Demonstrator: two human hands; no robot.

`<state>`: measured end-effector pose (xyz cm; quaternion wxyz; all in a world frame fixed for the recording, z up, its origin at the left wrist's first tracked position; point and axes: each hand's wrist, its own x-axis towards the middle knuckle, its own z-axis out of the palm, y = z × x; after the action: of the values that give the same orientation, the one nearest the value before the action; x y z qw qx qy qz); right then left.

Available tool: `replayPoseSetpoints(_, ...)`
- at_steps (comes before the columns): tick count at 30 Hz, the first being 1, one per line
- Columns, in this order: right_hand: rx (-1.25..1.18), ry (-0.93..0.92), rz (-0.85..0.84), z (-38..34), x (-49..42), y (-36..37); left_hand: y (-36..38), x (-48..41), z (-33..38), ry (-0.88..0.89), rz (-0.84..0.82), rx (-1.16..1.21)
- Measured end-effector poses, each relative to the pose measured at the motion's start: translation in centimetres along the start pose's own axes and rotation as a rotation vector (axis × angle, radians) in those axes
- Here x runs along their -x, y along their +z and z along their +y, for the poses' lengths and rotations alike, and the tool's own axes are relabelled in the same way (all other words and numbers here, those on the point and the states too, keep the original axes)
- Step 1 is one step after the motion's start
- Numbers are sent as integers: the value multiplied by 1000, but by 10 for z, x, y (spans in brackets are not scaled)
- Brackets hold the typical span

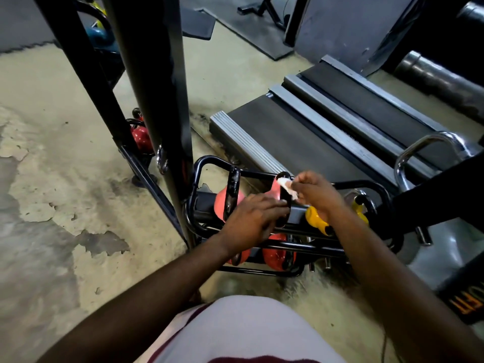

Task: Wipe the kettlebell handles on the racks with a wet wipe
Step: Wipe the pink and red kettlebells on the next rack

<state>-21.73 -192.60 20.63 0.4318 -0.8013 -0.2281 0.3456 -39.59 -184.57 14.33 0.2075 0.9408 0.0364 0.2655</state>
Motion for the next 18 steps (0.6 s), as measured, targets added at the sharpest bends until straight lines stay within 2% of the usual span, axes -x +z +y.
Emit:
replayPoseSetpoints(2, -529, 182, -77, 15, -5, 13, -8, -10, -8, -126, 51, 41)
replayPoseSetpoints(3, -660, 225, -126, 18, -5, 20, -12, -18, -11, -186, 71, 54)
replayPoseSetpoints(7, -862, 312, -236, 23, -2, 36, -24, -55, -27, -337, 35, 66)
replayPoseSetpoints(10, -774, 303, -213, 27, 7, 38, -23, -79, -52, -463, -110, 114)
replayPoseSetpoints(14, -624, 158, -46, 45, 27, 27, -9, -107, -72, -529, -304, 309)
replayPoseSetpoints(16, -446, 13, 60, 41, 30, 25, -6, -119, -78, -525, -365, 436)
replayPoseSetpoints(18, -165, -131, 209, 32, 22, 29, -4, -126, -86, -523, -406, 536)
